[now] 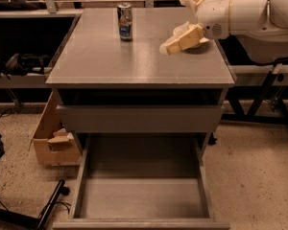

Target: Place redbull can into middle drawer

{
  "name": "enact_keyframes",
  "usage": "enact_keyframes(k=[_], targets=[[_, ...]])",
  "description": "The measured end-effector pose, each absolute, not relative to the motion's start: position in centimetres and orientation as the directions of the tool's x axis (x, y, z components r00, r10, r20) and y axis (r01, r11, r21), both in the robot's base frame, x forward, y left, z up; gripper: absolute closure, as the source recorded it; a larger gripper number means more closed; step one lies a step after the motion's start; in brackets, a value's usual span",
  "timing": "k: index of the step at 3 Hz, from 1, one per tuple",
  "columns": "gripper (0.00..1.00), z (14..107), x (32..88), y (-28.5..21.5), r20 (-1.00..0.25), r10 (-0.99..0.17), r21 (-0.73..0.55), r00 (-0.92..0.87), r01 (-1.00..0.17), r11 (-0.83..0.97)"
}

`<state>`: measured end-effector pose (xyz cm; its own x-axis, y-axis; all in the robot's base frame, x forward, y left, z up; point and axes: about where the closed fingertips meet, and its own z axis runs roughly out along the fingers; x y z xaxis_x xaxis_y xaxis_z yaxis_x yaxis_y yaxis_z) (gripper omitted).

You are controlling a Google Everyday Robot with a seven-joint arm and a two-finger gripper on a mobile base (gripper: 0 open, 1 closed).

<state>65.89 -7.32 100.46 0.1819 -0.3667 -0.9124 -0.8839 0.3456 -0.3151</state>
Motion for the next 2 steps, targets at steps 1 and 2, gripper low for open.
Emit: enact_keyframes(k=[1,2], targets=[[0.00,98.9,68.7,-5.1,-0.933,-0.325,-0.273,0.155,-0.894,0.356],[0.00,97.3,74.2,-0.8,-0.949,-0.297,-0.229,0.109,-0.883,0.410]])
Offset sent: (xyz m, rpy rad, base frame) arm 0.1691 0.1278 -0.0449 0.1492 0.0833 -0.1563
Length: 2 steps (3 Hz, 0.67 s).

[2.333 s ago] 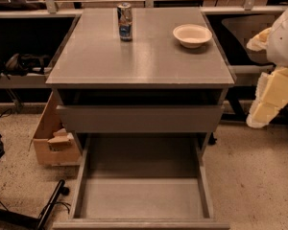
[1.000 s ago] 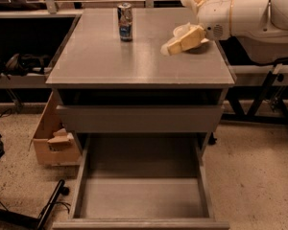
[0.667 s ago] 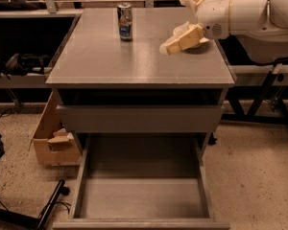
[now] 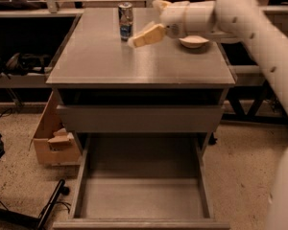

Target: Place redbull can into middle drawer

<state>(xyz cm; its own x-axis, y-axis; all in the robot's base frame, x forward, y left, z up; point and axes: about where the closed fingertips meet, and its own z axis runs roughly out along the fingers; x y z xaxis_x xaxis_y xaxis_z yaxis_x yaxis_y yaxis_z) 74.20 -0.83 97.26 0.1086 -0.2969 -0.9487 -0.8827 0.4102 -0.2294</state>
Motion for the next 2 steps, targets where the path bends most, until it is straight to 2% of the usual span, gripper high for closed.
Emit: enact_keyframes(k=[1,2], targets=[[0.00,96.2,79.9,5.4,-0.962,-0.257,-0.203,0.087,-0.859,0.470],[0.00,95.8,83.0,7.9,-0.960,-0.263,-0.222,0.093,-0.828,0.514]])
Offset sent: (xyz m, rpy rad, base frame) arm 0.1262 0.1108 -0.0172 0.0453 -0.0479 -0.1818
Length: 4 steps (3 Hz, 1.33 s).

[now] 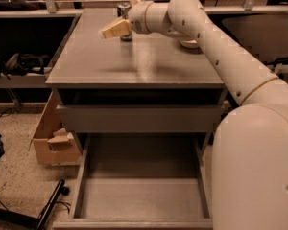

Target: Place redbull can into middle drawer

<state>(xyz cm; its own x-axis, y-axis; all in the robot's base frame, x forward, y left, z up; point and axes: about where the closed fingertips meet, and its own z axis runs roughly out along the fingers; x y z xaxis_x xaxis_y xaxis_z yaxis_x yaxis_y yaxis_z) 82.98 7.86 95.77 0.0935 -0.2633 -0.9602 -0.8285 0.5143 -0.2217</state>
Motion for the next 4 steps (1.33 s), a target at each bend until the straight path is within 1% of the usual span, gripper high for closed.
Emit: enact_keyframes(k=[2,3,4], targets=[[0.00,94.6,90.2,7.6,-0.970,-0.237,-0.194,0.046,-0.734,0.651],[0.00,94.3,92.7,7.6,-0.978,-0.209,-0.165,0.022,-0.701,0.694],[0.17,93.6,94.1,7.8,-0.983,-0.183,-0.142,0.013,-0.683,0.716]])
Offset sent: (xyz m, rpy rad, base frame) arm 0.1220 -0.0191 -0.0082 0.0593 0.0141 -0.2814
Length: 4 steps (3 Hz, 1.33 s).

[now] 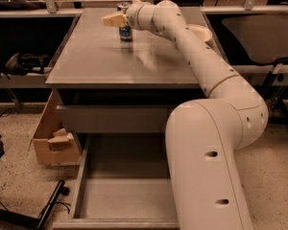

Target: Place redbull can into middle drawer

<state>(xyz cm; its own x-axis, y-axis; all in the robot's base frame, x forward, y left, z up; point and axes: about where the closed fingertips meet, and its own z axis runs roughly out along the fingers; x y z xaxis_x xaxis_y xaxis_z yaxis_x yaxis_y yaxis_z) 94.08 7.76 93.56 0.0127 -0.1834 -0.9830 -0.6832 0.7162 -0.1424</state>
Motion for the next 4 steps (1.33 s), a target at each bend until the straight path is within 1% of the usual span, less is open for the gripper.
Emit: enact_keyframes(k=[1,3,4], targets=[[0.40,92.35,94.69,7.70,-0.990,-0.140,-0.098,-0.007,-0.676,0.731],[0.88,92.31,94.71,7.76,-0.990,-0.138,-0.096,-0.008,-0.676,0.731],[1.00,92.31,94.71,7.76,-0.990,-0.138,-0.096,-0.008,-0.676,0.731]])
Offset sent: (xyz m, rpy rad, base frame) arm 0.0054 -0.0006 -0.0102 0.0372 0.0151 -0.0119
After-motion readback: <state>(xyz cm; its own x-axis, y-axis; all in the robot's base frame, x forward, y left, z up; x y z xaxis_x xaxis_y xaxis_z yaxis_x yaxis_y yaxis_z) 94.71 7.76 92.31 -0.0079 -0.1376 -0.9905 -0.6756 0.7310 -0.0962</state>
